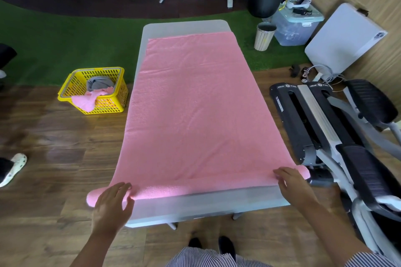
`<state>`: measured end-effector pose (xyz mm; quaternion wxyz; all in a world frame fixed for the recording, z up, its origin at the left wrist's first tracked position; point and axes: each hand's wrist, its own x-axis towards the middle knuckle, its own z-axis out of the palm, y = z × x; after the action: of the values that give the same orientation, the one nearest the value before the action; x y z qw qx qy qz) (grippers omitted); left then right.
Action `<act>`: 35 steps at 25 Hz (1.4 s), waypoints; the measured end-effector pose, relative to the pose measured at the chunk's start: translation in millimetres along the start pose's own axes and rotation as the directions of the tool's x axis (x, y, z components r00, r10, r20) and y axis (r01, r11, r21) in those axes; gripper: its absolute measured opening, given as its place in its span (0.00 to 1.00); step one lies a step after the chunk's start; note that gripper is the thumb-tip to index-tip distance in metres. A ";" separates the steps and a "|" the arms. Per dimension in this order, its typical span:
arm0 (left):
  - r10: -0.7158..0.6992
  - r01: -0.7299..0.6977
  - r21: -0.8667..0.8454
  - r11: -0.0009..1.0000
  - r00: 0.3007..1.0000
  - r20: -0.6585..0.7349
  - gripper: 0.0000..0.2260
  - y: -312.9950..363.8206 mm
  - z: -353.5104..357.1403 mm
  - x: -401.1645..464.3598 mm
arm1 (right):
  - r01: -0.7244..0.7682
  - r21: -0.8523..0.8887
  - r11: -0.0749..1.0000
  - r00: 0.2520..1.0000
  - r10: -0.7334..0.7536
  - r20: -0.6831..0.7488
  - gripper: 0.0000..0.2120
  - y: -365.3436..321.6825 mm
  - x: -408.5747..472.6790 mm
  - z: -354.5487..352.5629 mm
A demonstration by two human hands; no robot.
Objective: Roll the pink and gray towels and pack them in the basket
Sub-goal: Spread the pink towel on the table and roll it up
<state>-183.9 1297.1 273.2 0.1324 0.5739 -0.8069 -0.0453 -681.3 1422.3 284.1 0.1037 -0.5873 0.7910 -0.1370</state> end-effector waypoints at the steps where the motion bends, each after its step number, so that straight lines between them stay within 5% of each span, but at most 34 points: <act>1: 0.009 -0.009 -0.003 1.000 1.000 0.018 0.18 -0.4 -1.9 -0.1 | -0.009 0.023 1.000 1.000 0.009 0.015 0.16 1.6 -1.3 1.4; 5: 0.028 -0.028 -0.007 1.000 0.998 0.049 0.19 0.9 -1.0 1.7 | -0.041 0.026 0.999 0.990 0.037 0.133 0.20 4.5 0.3 -2.6; 7: 0.023 -0.025 0.032 0.999 0.999 0.034 0.14 1.5 -3.2 0.7 | -0.062 0.026 0.998 0.990 0.058 0.128 0.18 1.7 1.8 -2.6; 13: -0.030 0.030 0.033 0.999 1.000 0.002 0.20 -29.8 -7.7 -21.7 | 0.059 0.090 0.994 0.993 -0.067 0.093 0.14 -10.2 -5.0 16.9; 18: -0.048 0.051 0.078 0.996 0.998 -0.040 0.20 -11.9 -11.1 -11.7 | -0.049 0.103 0.993 0.990 0.035 0.136 0.12 -11.0 -2.0 6.8; 24: -0.017 0.019 0.049 0.999 0.999 -0.044 0.19 -10.7 -6.7 -6.8 | 0.107 0.024 0.994 0.994 -0.107 0.007 0.17 -8.6 -3.1 11.3; 29: -0.043 0.041 0.047 0.998 0.998 0.042 0.22 -7.0 -4.2 -3.1 | 0.030 0.028 0.999 0.997 -0.032 0.074 0.21 -2.5 -12.4 18.8; 35: 0.019 -0.019 -0.002 1.000 1.000 -0.003 0.17 5.4 -6.7 3.4 | -0.060 0.029 0.998 0.994 0.057 0.092 0.12 6.6 -6.8 10.0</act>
<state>-188.1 1296.2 281.4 0.1347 0.5663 -0.8119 -0.0442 -682.1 1429.7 272.5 0.1529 -0.5677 0.8000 -0.1196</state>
